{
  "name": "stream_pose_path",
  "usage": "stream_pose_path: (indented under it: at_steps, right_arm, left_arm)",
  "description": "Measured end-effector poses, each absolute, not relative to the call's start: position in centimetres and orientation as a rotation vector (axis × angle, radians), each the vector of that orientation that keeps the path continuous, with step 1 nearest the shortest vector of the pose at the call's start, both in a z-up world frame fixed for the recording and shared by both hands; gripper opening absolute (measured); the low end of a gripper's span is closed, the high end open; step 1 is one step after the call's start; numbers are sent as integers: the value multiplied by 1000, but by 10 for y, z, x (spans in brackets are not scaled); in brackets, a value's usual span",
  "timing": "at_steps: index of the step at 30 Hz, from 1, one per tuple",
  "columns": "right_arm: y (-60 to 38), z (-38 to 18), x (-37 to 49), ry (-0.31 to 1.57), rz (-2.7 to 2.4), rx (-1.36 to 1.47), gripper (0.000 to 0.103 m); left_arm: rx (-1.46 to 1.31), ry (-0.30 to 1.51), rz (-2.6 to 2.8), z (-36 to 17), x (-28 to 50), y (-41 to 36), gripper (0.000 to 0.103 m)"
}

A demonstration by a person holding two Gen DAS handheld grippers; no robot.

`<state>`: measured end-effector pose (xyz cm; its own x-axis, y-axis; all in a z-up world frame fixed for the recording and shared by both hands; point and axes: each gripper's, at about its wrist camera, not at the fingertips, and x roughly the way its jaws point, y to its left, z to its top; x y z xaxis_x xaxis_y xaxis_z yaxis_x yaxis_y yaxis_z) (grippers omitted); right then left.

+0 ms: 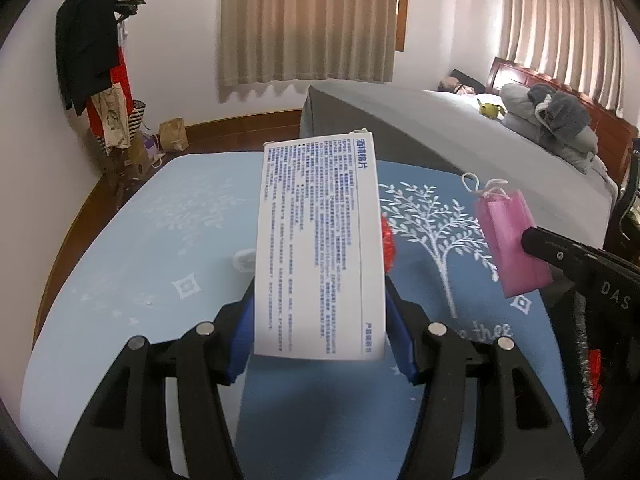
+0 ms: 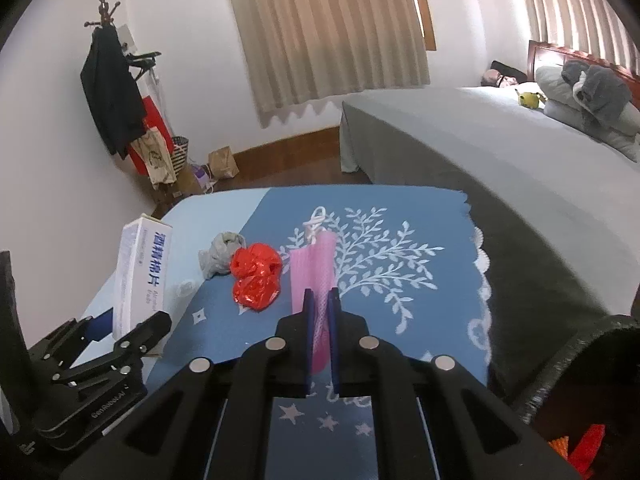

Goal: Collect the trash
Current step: 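Lift the leaflet and pink bag off the table with both grippers, then carry the leaflet and pink bag over the black bin and open both grippers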

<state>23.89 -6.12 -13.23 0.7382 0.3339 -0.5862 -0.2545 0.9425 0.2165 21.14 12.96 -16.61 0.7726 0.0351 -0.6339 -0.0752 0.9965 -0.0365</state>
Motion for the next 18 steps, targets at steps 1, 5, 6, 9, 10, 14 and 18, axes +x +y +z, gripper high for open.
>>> stream_pose_path:
  at_steps: [1,5,6,9,10,14,18]
  right_arm:
    - [-64,-130,236,662,322,127,7]
    - [-78,-118,223,629,306,125,7]
    - [-83,-114,219,619,301,125,7]
    - [-95,-103,209,593,287,130,7]
    - [-100,-99,205,583,281,130,7]
    - [-125,-85,188,546,247,146,7]
    - [-151,-73,169,518,207,152,7]
  left_arm:
    - [-58,682,55,-164,210,127,56]
    - [-46,668,30,-154,204,111,56]
    - [-43,663,21,-151,202,107,56]
    - [-35,647,-4,-143,197,93,56]
    - [-33,644,-12,-141,195,89,56]
    - [-24,623,-61,-131,186,66,56]
    - [-16,607,-116,-124,176,40,56]
